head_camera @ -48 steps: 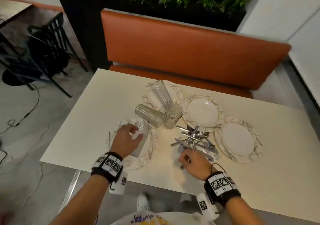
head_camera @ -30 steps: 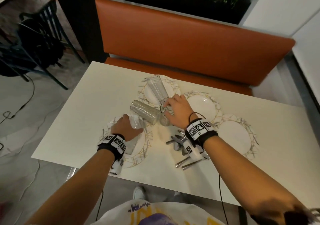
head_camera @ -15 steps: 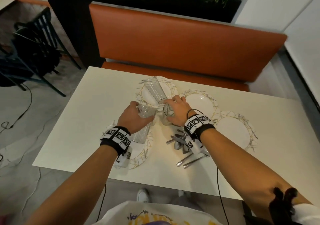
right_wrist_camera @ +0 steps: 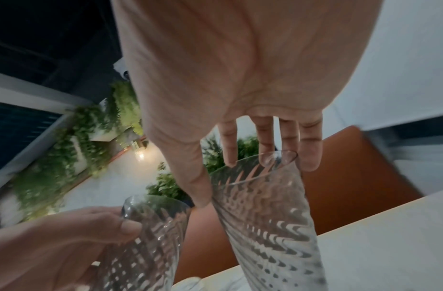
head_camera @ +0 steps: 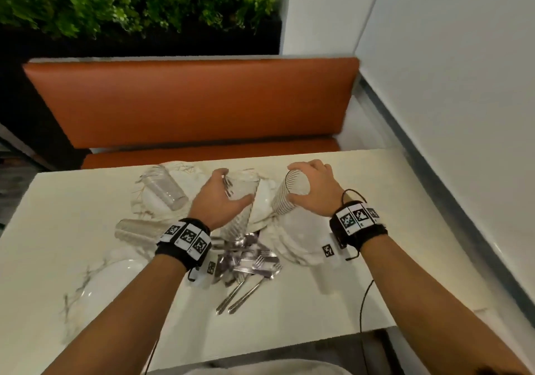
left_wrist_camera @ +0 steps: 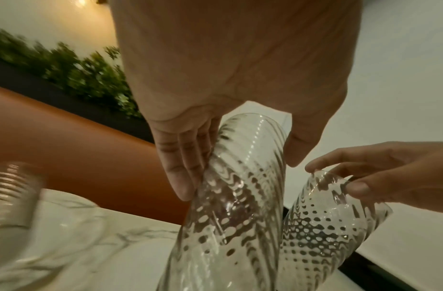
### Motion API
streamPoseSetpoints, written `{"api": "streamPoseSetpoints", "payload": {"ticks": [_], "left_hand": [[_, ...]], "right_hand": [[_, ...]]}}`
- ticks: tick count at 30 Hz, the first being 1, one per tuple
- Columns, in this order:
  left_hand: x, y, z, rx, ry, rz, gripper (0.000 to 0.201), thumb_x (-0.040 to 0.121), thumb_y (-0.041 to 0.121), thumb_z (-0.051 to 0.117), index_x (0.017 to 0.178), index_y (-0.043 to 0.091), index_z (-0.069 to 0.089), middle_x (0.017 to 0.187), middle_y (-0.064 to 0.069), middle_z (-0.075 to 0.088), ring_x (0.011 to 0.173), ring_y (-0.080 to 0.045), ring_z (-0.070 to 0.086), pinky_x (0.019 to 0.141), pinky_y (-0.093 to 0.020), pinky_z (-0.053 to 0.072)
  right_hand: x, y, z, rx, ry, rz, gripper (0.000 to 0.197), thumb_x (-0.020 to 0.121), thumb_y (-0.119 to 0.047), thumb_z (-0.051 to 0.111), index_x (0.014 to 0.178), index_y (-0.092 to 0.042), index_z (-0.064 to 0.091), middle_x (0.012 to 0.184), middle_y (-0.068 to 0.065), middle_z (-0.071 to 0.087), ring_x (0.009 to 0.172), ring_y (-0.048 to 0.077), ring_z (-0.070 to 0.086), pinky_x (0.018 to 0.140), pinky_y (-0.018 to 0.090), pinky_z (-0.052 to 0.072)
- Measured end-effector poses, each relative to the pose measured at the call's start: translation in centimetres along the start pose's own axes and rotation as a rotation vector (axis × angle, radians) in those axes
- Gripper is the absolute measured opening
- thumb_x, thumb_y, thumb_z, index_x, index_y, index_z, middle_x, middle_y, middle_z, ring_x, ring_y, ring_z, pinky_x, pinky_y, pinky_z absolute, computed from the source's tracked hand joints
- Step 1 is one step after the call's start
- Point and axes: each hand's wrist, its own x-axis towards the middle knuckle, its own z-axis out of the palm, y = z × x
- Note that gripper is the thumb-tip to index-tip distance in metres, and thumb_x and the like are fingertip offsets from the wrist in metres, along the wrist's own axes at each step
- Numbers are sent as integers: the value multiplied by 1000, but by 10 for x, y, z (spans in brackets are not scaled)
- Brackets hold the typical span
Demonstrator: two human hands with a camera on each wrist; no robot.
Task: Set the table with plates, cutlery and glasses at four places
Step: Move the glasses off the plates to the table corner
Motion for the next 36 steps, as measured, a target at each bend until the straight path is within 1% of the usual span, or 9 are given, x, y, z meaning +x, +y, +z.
{"api": "streamPoseSetpoints", "payload": {"ticks": [4,7,12,16,20,24,29,32,36], "left_hand": [[27,66,66,-12,-75,39,93,74,57,82,147,22,35,136,-3,61,115,-23,61,98,-41,52],[44,110,114,-34,-121,55,92,74,53,84,145,22,35,132,3,61,116,-22,60,98,-41,50],[71,171,183,-58,-199,69,91,76,39,88,146,17,35,135,0,59,116,-21,58,94,-34,47],[99,204,228,-29,-228,69,95,73,37,91,145,14,34,136,-4,55,117,-22,55,95,-33,47],[125,228,267,-9,-259,53,93,72,32,92,143,13,34,135,-5,56,118,-26,59,99,-40,52],[150,246,302,11,-294,39,92,73,27,92,141,13,33,137,-6,55,118,-27,60,100,-43,53],[175,262,339,20,-299,22,91,72,25,92,140,14,33,137,-7,55,121,-30,59,102,-46,53],[184,266,355,0,-282,17,90,72,23,92,140,13,34,137,-9,55,120,-31,59,101,-42,51],[192,267,367,-28,-261,12,89,73,21,91,141,13,33,140,-10,53,122,-30,57,99,-37,50]], "right_hand": [[-5,92,-50,-37,40,141,69,73,-47,77,135,-38,49,129,6,47,120,30,39,103,45,40],[-6,158,-75,-56,56,234,72,68,-57,71,134,-38,48,130,7,49,121,33,41,102,48,41],[-1,248,-98,-106,62,380,79,76,-46,79,144,-24,45,139,10,45,126,35,38,103,46,43],[14,299,-101,-106,33,432,89,76,-43,81,150,-15,39,148,9,42,133,34,36,106,45,41],[34,332,-105,-61,52,449,90,75,-45,81,148,-14,40,150,6,42,137,31,36,112,45,37],[57,356,-117,-22,73,457,90,73,-48,80,148,-17,40,152,3,40,139,27,37,111,49,40],[82,377,-127,20,117,469,92,73,-42,84,148,-13,40,151,6,37,140,26,37,116,44,36],[92,385,-132,36,112,457,92,72,-39,85,148,-11,40,150,7,39,139,27,37,117,44,34],[98,390,-135,29,106,440,89,73,-34,85,148,-10,42,147,9,42,136,28,39,115,42,37]]}}
